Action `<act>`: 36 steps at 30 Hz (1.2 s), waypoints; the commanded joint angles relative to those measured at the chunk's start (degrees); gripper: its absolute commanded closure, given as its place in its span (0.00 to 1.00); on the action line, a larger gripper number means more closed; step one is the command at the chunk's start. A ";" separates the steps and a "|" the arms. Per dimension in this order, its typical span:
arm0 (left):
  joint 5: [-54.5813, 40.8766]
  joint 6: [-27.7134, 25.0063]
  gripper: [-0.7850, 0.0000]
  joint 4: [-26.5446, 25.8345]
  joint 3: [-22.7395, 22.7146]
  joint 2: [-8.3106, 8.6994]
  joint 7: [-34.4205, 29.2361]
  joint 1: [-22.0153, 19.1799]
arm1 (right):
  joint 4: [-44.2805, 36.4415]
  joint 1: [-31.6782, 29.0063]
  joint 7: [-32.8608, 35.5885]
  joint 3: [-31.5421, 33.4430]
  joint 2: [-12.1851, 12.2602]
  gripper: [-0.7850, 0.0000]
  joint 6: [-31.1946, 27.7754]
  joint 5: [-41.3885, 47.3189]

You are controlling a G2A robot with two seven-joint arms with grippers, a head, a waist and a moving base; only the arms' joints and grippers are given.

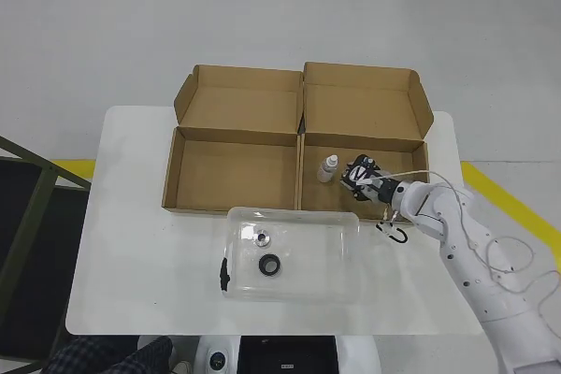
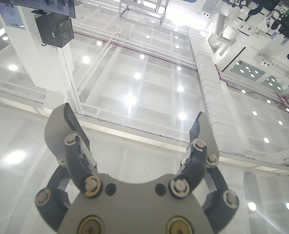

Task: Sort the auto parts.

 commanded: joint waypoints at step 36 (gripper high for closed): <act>0.00 0.00 0.00 0.00 0.00 0.00 0.00 0.00 | -35.07 -21.45 3.00 6.77 3.08 0.24 -8.77 7.08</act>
